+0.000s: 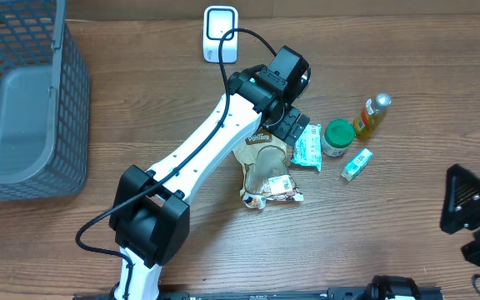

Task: Scan the item barcode

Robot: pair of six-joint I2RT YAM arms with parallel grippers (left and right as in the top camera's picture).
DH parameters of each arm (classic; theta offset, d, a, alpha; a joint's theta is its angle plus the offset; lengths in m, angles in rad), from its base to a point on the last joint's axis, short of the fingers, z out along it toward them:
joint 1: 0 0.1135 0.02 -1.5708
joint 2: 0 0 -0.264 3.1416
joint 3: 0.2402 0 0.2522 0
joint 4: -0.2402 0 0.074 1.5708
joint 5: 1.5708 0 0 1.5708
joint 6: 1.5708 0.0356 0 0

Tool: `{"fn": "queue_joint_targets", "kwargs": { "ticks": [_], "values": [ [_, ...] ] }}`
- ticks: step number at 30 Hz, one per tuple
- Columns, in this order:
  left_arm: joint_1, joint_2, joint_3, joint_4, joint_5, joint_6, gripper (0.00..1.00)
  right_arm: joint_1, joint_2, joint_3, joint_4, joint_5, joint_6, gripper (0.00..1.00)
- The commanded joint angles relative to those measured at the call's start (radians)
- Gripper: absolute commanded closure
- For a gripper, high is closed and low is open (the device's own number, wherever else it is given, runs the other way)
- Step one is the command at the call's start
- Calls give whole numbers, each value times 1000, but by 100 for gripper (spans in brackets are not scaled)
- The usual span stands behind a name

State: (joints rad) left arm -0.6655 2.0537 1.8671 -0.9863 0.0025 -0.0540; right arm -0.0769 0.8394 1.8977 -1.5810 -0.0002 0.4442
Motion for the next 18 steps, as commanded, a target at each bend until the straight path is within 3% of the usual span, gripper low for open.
{"fn": "queue_joint_targets", "kwargs": {
  "ticks": [1,18],
  "values": [
    [5,7,6,4,-10,-21,1,6,-31,-95,-2,-1,-4,0],
    [5,7,6,4,-10,-21,0,6,-184,-308,2,-1,-4,0]
  ]
}}
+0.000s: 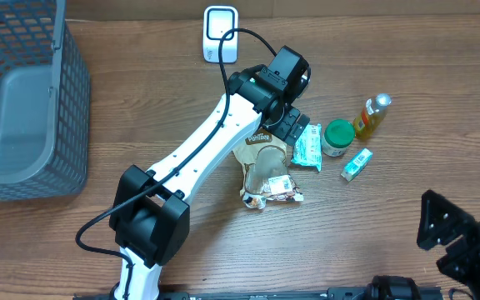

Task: Scan the item barcode

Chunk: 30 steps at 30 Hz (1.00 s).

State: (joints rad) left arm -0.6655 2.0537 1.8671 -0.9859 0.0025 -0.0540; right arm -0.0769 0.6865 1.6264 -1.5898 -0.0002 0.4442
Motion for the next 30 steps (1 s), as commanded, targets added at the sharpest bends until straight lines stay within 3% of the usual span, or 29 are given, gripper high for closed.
{"fn": "queue_joint_targets", "kwargs": {
  "ticks": [1,8,17,21,30],
  "values": [
    [5,7,6,4,-10,-21,0,8,-43,-55,18,0,-5,0],
    [5,7,6,4,-10,-21,0,87,-154,-280,205,45,-9,0],
    [5,7,6,4,-10,-21,1,169,-328,-610,639,31,-69,0],
    [5,7,6,4,-10,-21,0,169,-414,-786,906,-5,-155,0],
    [5,7,6,4,-10,-21,0,169,-536,-1118,1542,-33,-158,0]
  ]
}}
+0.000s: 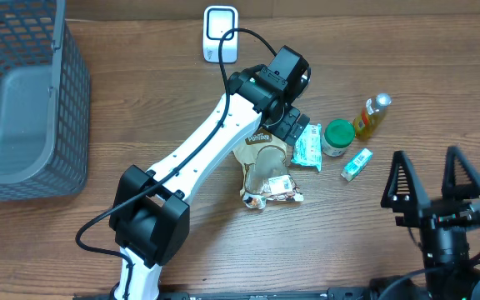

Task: Scan the item barcode

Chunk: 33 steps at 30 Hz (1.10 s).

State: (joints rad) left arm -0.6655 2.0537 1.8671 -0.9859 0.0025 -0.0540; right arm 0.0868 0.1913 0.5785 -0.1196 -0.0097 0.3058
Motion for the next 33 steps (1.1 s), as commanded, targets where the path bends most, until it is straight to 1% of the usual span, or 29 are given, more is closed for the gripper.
{"fn": "queue_joint_targets", "kwargs": {
  "ticks": [1,7,10,13,15,24,33],
  "values": [
    [5,7,6,4,-10,-21,0,6,-55,-101,114,-31,-19,0],
    [5,7,6,4,-10,-21,1,6,-129,-253,267,-36,-19,0],
    [5,7,6,4,-10,-21,0,6,-170,-346,380,-32,-19,0],
    [5,7,6,4,-10,-21,0,6,-189,-415,450,-33,-19,0],
    [5,7,6,4,-10,-21,1,6,-188,-451,466,-34,-19,0],
    [5,7,6,4,-10,-21,0,6,-188,-566,467,-34,-19,0],
    [5,7,6,4,-10,-21,0,6,-188,-571,199,-37,-15,0]
  ]
}}
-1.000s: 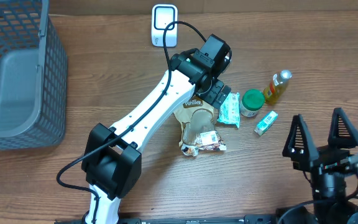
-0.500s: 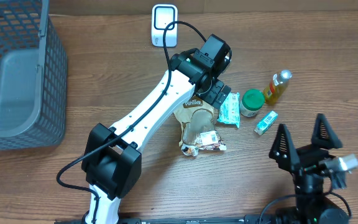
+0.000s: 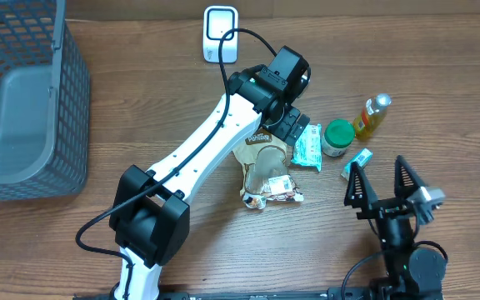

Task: Scan the item barcode

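A white barcode scanner (image 3: 221,33) stands at the back of the table. My left arm reaches over the table, and its gripper (image 3: 295,126) sits at the top edge of a brown snack bag (image 3: 265,171), beside a teal packet (image 3: 308,148). Its finger gap is hidden from above. A green-lidded jar (image 3: 337,137), a yellow bottle (image 3: 372,115) and a small teal box (image 3: 360,159) lie to the right. My right gripper (image 3: 380,185) stands open just in front of the small teal box, with nothing between its fingers.
A grey mesh basket (image 3: 23,100) fills the far left of the table. The scanner's black cable (image 3: 257,37) runs from the scanner toward the left arm. Bare wooden tabletop (image 3: 415,75) lies behind the bottle.
My right gripper has moved left and slightly toward the items, from the right part of the table to just in front of the small teal box. It is still open. The left arm has not moved.
At first my right arm showed only at the table's right edge. It then stood a little further left, then with open fingers right of the items, and now by the small teal box. My left arm and all items stayed put throughout.
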Robot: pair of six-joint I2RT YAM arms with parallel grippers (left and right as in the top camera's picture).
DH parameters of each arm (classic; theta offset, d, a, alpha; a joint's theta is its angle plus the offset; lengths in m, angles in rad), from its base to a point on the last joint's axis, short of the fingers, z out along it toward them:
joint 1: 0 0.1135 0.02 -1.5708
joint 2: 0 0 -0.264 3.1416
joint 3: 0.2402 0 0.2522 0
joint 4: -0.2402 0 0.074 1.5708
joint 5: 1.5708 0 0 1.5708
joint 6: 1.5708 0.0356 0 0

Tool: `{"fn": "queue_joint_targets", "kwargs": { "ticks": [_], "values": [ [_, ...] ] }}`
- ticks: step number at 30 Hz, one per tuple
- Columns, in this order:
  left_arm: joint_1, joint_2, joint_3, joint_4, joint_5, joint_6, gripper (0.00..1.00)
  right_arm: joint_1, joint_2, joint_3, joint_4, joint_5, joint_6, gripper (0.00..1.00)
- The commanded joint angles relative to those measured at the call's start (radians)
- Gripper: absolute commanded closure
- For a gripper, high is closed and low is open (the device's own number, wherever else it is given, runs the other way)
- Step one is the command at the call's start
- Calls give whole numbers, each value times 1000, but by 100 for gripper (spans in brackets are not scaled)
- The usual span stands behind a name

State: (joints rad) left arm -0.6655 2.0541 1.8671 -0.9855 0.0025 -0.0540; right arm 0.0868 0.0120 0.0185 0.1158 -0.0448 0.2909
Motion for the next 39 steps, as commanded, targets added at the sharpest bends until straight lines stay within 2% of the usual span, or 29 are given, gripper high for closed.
{"fn": "queue_joint_targets", "kwargs": {
  "ticks": [1,5,39],
  "values": [
    [5,7,6,3,-10,-21,0,6,-9,-11,-63,-2,0,0],
    [5,7,6,3,-10,-21,0,6,-9,-11,-196,0,-1,0],
    [5,7,6,3,-10,-21,0,6,-9,-11,-196,-1,-1,0]
  ]
}}
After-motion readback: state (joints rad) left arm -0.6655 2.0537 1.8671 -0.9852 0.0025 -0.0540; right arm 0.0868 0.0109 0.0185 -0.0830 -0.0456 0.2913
